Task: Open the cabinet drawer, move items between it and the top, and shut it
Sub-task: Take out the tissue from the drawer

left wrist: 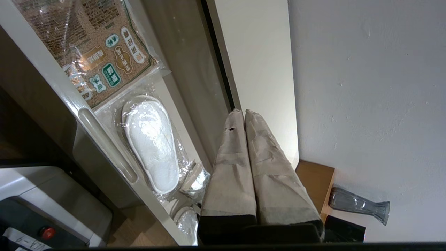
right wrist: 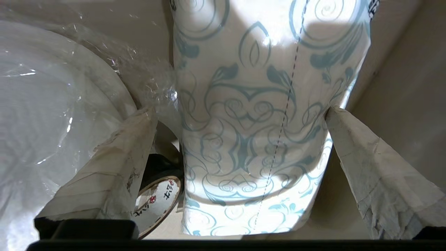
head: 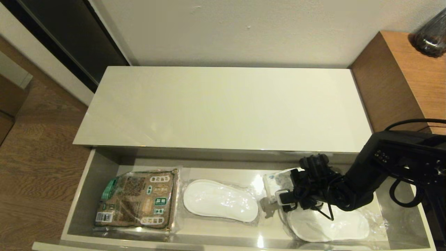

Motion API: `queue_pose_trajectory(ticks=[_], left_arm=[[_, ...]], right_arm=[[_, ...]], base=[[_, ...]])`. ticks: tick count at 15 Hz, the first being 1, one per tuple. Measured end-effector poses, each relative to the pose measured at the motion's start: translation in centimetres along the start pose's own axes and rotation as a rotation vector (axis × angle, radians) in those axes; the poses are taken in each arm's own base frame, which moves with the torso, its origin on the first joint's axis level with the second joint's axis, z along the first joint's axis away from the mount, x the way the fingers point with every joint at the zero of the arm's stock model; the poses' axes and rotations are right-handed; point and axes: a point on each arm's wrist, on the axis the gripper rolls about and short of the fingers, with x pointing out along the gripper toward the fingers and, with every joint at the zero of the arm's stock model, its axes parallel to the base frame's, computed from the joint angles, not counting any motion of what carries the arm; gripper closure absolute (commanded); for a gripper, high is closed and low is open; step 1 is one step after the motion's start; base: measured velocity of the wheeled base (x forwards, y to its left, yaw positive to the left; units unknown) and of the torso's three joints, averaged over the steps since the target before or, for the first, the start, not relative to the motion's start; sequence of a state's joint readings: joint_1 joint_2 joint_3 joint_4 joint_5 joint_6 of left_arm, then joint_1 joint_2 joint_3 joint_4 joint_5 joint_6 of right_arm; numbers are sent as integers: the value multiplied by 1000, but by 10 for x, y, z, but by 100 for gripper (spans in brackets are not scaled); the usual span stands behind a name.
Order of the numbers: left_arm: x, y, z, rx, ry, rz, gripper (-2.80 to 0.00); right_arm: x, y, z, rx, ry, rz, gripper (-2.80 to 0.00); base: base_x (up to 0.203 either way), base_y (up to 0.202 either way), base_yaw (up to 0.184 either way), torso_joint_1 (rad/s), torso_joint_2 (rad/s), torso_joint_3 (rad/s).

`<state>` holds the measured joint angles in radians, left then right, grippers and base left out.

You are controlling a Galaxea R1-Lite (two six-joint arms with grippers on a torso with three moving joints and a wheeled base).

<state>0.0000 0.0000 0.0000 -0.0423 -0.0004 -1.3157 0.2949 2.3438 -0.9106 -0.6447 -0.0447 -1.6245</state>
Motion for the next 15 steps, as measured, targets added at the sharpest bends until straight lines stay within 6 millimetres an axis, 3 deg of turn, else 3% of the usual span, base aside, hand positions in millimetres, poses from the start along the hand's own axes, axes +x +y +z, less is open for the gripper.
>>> queue_pose_trajectory(ticks=[9,14,15], left_arm=[[0,0,0,0,0,0,0],[0,0,0,0,0,0,0],[0,0,0,0,0,0,0]], right_arm=[[3,-7,-1,52,2,-12,-280],[7,-1,-3,111,36,25,-280],[7,-1,-3,111,36,28,0]], base=[[0,0,0,0,0,0],[0,0,0,0,0,0],[0,0,0,0,0,0]])
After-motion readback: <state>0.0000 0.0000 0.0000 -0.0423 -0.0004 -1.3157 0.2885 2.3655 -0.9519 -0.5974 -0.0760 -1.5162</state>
